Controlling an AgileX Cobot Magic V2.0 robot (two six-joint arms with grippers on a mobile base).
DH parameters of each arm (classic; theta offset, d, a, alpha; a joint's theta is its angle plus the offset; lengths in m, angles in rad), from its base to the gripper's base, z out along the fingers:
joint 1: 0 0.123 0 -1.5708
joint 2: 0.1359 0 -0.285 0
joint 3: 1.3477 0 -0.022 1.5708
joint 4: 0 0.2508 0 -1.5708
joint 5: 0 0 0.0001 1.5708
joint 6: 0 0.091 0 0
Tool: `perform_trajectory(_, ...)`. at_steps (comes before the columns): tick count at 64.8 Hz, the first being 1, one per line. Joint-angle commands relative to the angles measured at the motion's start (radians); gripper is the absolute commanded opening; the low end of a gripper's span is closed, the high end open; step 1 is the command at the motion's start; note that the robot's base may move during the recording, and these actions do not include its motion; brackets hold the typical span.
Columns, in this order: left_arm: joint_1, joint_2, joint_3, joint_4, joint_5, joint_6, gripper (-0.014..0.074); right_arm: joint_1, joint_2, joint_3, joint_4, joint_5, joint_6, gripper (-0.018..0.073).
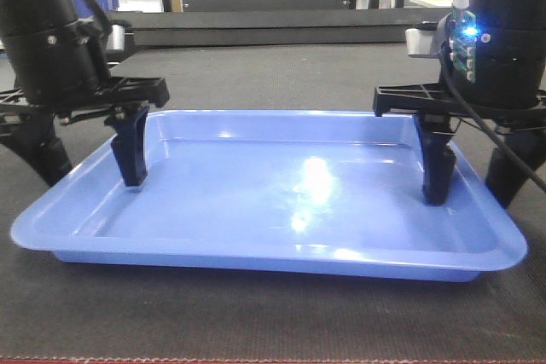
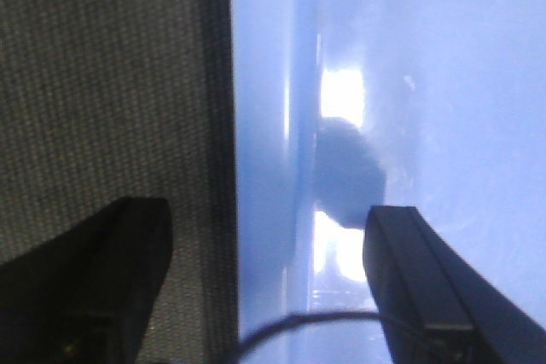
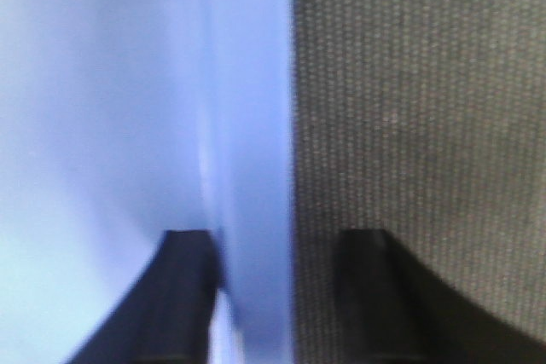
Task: Grab blue tray and place on right shelf
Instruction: 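Close both grippers on the tray's side rims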
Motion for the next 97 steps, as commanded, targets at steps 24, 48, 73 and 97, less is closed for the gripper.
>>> perform_trajectory(24, -0.003, -0.043, -0.083, -0.031, 0.064, -0.042, 0.0381, -0.004, -0.04, -0.031, -0.04, 0.008, -0.061, 0.0214)
perform_trajectory(48, -0.003, -0.011, -0.083, 0.034, 0.098, -0.042, 0.0342, -0.004, -0.04, -0.031, -0.041, 0.009, -0.08, 0.0214)
perform_trajectory(73, -0.006, -0.001, -0.083, 0.025, 0.086, -0.042, 0.0269, -0.004, -0.04, -0.031, -0.041, 0.009, -0.081, 0.0214)
perform_trajectory(97, -0.006, -0.001, -0.083, 0.025, 0.095, -0.038, 0.0024, -0.004, -0.04, -0.031, -0.041, 0.008, -0.081, 0.0214)
